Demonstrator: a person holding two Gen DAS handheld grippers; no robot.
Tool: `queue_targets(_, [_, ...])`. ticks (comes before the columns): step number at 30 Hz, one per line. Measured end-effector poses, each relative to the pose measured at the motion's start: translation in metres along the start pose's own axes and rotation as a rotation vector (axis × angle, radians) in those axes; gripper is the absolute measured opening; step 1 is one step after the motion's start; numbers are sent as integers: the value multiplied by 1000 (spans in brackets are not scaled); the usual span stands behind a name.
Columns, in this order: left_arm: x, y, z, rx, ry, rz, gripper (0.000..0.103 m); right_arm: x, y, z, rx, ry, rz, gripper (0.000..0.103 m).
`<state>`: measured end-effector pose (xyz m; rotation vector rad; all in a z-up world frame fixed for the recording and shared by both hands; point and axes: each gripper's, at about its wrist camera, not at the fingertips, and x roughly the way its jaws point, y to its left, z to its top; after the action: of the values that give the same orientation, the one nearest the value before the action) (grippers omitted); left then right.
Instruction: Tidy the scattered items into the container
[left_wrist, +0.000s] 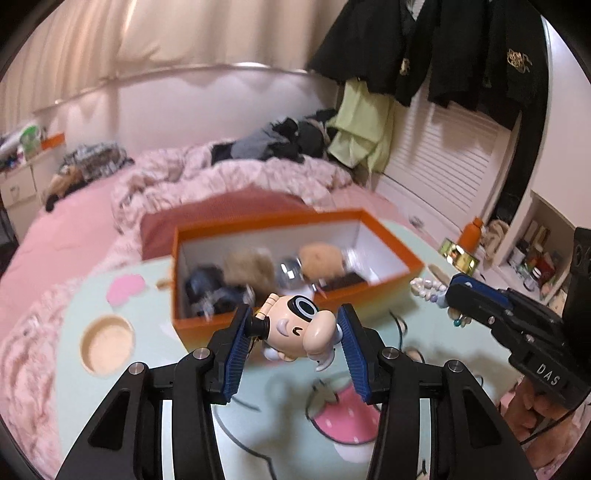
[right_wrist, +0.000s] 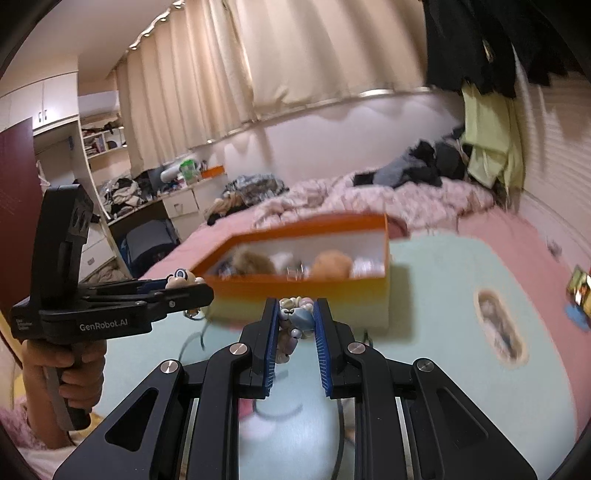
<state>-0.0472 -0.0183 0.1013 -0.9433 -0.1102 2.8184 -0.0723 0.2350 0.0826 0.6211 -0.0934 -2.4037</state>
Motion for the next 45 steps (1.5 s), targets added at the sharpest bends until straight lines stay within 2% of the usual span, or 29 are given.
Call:
queue_targets(7, [25, 12, 43, -20, 24, 4, 46, 23, 2, 49, -20, -16, 28, 20])
queue_targets(12, [58, 19, 60, -25, 60, 71, 46, 59, 0, 71, -2, 44, 53, 20])
queue_targets(17, [86, 28, 57, -56, 124, 100, 47, 106, -4, 74, 4, 143, 5, 23])
queue_targets(18, [90, 32, 55, -76, 139, 96, 49, 117, -6, 71, 10, 176, -14, 24])
queue_targets(20, [90, 34, 50, -91, 136, 88, 62, 133, -11, 64, 28, 237, -48, 26])
queue_targets(21, [87, 35, 48, -93, 126, 94, 73, 137, -13, 61, 36, 255, -64, 27])
queue_targets(22, [82, 34, 46, -87, 110, 106, 79, 138, -15, 59, 39, 261, -77, 29])
queue_targets(24, [73, 33, 45, -65, 88, 138, 82, 135, -16, 56, 40, 260, -105, 45])
queue_targets(25, [67, 32, 43, -50, 80, 157, 83, 131, -16, 55, 41, 253, -121, 57])
queue_targets(26, [62, 31, 43, -42, 75, 161, 83, 126, -16, 54, 41, 241, -135, 62])
queue_targets(35, [18, 28, 23, -56, 29, 147, 85, 91, 2, 57, -39, 173, -209, 63])
queue_targets(38, [7, 25, 12, -74, 18, 133, 89, 75, 12, 51, -66, 160, -212, 63])
queue_targets(40, [2, 23, 2, -109, 23, 101, 90, 65, 16, 46, -70, 147, -215, 63])
queue_targets(42, [0, 20, -13, -141, 34, 76, 90, 58, 17, 37, -54, 144, -227, 67])
queue_targets(43, [0, 18, -20, -144, 46, 81, 90, 56, 18, 33, -48, 152, -230, 71])
queue_targets(45, [4, 14, -32, -137, 67, 95, 90, 55, 20, 23, -47, 183, -225, 71])
